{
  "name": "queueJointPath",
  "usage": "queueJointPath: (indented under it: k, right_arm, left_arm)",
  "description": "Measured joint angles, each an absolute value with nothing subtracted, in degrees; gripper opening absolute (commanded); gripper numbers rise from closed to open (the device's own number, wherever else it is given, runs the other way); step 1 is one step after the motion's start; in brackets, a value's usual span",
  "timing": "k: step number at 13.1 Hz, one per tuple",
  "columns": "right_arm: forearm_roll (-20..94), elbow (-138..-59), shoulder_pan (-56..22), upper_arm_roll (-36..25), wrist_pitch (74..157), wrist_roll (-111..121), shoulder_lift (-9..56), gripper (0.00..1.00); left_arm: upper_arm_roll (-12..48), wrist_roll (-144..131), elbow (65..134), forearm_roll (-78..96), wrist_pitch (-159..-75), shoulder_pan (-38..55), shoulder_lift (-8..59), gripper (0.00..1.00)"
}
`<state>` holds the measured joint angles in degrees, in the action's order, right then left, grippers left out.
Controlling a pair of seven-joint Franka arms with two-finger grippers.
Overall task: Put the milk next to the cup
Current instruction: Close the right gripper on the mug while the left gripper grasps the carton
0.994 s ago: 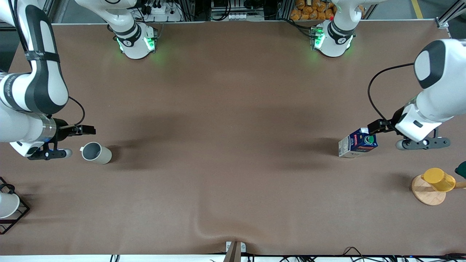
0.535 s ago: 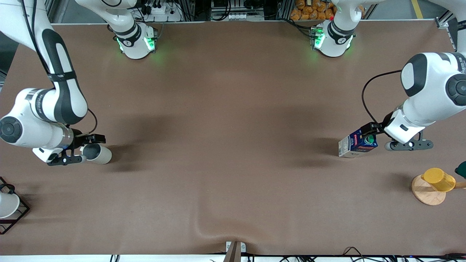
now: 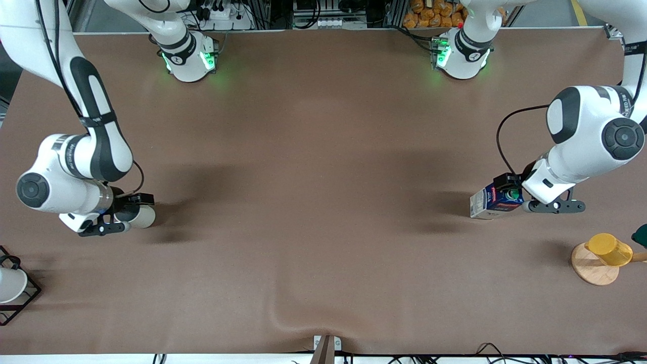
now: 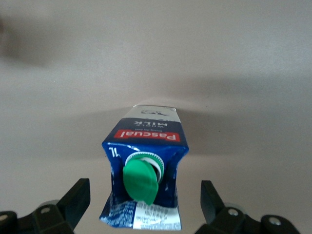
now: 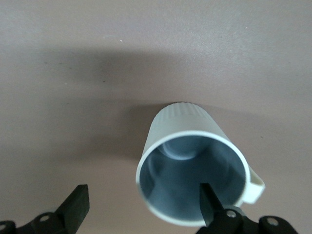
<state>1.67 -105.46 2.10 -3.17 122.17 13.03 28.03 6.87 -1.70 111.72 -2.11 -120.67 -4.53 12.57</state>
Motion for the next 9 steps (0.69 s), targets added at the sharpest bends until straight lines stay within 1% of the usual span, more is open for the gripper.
queueJointPath:
  k: [3, 5, 6, 7, 9]
  right_arm:
    - [1.7, -104.2, 2.0, -3.1, 123.7, 14.3, 30.1, 1.0]
    - [1.7, -104.0, 2.1, -3.2, 126.2, 16.1, 31.5, 1.0]
    - [1.7, -104.0, 2.1, -3.2, 127.3, 16.7, 32.2, 0.51]
    - [1.4, -103.8, 2.2, -3.4, 128.3, 17.1, 32.7, 0.01]
    - [1.2, -103.0, 2.4, -3.7, 128.5, 18.7, 32.8, 0.0]
  left_arm:
    - [6.9, -0.2, 111.7, -2.1, -122.1, -4.5, 13.9, 1.0]
    - [6.9, 0.2, 111.7, -2.1, -122.4, -4.5, 14.4, 0.94]
    - [6.9, 0.3, 111.7, -2.1, -122.4, -4.5, 14.5, 0.91]
    - [6.9, 0.3, 111.7, -2.1, -122.4, -4.5, 14.7, 0.9]
    - [6.9, 0.3, 111.6, -2.1, -122.5, -4.3, 14.9, 0.89]
